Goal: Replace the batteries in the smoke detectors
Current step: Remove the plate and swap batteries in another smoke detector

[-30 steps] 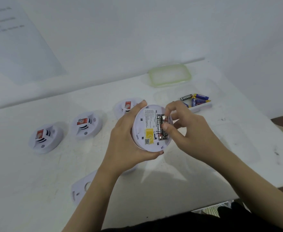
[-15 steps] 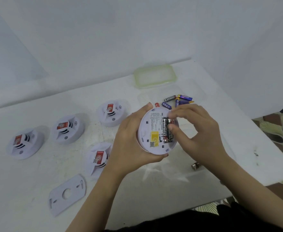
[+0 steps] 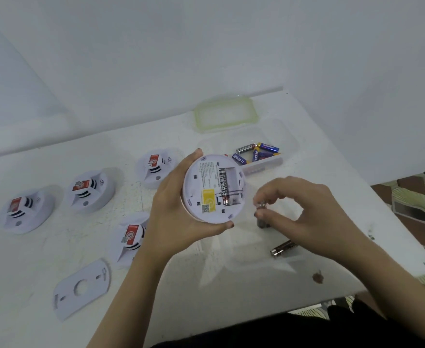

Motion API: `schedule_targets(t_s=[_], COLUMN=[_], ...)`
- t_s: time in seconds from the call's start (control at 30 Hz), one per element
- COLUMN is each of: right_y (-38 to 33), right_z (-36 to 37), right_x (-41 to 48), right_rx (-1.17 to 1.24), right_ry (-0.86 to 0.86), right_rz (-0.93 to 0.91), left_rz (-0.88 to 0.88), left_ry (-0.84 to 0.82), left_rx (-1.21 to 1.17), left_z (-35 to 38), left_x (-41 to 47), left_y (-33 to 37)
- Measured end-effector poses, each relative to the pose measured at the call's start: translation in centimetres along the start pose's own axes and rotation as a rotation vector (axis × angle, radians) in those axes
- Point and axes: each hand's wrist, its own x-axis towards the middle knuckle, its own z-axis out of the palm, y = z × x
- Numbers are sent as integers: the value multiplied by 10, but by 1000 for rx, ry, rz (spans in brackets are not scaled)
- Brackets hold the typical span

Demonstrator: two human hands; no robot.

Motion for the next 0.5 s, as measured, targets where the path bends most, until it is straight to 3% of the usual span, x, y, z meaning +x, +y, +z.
schedule_targets(t_s=[0.33, 0.5], right_y=[9, 5], right_z=[-3, 1], right_x=[11, 19], right_rx=[-245, -359], right_ry=[-166, -155], right_rz=[-151, -260], left_rz=[61, 140], left_ry=[-67, -74], left_rx=[-13, 88], left_z=[5, 3], left_x=[-4, -2], left_y=[14, 19])
